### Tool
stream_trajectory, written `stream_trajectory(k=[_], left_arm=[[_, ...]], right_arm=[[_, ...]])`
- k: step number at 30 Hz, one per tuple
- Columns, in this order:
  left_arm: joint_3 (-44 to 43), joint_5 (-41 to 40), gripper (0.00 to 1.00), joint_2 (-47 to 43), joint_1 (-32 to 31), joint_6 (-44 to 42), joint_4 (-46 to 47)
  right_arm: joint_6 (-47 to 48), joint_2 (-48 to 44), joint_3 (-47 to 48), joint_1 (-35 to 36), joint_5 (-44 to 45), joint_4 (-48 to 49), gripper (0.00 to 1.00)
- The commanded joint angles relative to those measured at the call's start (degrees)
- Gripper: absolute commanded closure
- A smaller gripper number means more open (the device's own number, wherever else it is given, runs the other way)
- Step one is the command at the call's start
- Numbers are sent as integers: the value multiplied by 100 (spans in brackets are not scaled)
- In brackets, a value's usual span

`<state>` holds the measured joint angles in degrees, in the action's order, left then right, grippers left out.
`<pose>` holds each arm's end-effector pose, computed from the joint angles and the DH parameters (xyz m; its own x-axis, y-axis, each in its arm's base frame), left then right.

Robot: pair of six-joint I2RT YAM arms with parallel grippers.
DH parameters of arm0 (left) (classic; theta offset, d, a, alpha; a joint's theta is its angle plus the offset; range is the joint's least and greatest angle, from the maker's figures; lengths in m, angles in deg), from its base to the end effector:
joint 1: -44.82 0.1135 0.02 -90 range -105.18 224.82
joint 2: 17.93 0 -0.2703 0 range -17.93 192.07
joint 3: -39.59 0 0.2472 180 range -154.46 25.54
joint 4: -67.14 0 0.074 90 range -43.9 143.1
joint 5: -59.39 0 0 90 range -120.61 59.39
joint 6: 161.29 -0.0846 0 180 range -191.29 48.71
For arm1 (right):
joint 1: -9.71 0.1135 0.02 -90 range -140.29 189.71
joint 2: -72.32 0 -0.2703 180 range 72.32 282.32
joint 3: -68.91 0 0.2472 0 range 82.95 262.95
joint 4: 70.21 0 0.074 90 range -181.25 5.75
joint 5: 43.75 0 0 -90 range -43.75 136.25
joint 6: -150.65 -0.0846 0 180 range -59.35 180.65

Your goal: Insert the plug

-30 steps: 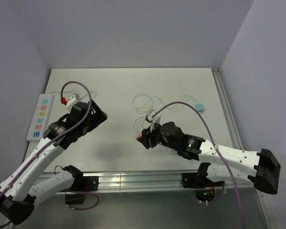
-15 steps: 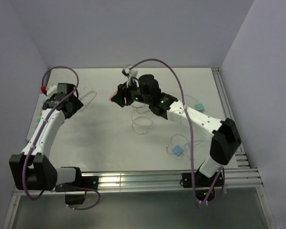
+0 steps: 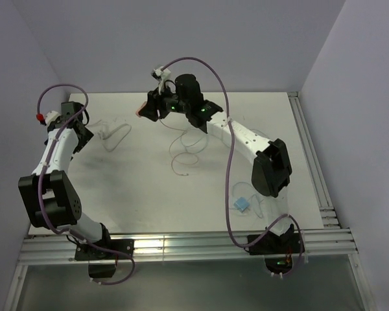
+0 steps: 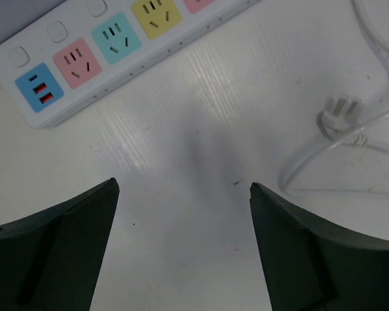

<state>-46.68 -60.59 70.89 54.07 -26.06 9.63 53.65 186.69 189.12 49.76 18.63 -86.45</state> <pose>0.3237 0.0956 0.2451 -0.3287 -0.6766 -0.6589 -0.8786 0.4750 -0.0494 0.3758 0.3672 0.3580 -0.2492 -0.0684 -0.9660 -0.8955 0.3961 0.2029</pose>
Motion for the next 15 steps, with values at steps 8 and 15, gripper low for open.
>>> stream_trajectory(k=[8,15], left_arm=[[-19,80,99,531,963,-234,919],[-950,-657,100,1532,1201,-436,682]], right_arm=[[-504,561,581,-499,-1097,395,100],[-609,455,325,-498,-1158,571,100]])
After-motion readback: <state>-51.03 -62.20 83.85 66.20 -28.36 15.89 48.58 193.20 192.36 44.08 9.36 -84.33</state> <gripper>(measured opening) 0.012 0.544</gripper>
